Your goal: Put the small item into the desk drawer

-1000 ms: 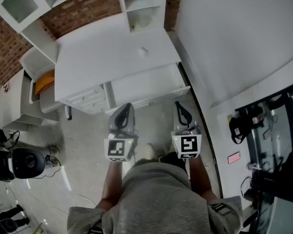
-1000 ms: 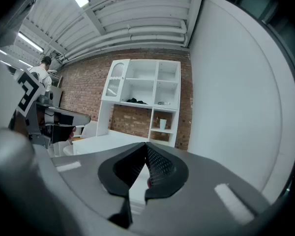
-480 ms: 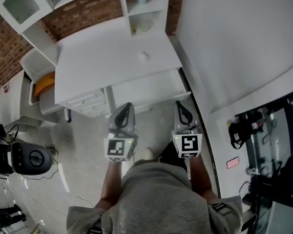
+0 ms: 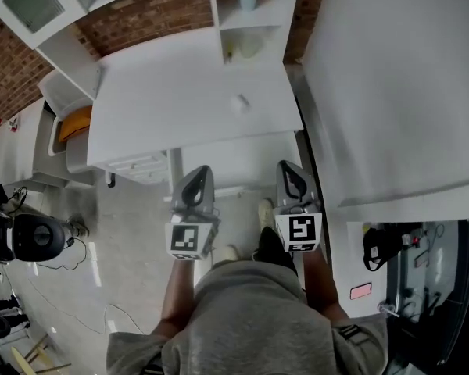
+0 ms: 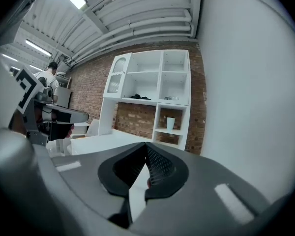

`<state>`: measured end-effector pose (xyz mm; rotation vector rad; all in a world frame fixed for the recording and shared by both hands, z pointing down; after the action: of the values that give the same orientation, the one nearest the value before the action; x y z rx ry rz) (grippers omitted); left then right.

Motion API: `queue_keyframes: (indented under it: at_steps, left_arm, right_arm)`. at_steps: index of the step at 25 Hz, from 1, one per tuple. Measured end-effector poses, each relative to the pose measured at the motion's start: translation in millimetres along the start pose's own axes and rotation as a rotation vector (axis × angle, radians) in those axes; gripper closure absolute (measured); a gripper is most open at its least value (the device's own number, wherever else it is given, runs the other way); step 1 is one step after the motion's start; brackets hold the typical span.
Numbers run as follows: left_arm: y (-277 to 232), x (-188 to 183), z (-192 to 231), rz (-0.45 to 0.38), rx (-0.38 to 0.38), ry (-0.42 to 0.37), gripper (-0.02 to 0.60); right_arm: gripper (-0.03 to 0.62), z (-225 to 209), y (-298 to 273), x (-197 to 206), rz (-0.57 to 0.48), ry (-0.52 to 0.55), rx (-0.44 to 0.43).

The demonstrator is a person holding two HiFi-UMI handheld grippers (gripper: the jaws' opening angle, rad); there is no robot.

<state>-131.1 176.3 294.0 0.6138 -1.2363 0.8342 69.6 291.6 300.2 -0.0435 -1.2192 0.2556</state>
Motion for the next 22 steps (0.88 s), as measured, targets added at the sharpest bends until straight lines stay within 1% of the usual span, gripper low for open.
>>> queue_keyframes:
  at_steps: [4,7,10,17,22]
  left_arm:
    - [-48.0,5.7,-1.2,-0.002,-0.105,0.029,0.569]
    - [-73.1,9.8,2.2,0.004,-0.17,0.04,0.569]
    - [-96.0,12.6,8.2,0.001,-0.218,0.04,0.569]
    - [-139.9,26.6,22.6,0.02,-0.332,0.082,0.569]
    - [-166.5,43.7,40.5,0.04,-0.378,0.092,0.569]
  right_arm:
    - [0.591,-41.2,-54.9,12.6,-0.014,0.005,-0.096]
    - [0.591,-60.5,-87.7,19.6,-0.012,0.011,-0.157]
    - [0.591,-75.0,-120.3,27.5,0.001,0.018,-0.213]
    - [0.591,-91.8,-190.0,48.1,0.035,0.018,-0.338]
    - [0.591,-90.9,-237.4,68.5,0.074,0.02,-0.405]
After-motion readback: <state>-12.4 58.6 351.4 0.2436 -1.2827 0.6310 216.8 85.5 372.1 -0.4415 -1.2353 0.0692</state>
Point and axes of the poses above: the fingertips, and each gripper's own axes: y backward along the fingers, z to its left, x out of its underside, the point moved 9 cm from there along y, backward along the fingers, and after that the axes turned 12 degrees about y, right-handed, at the moved point
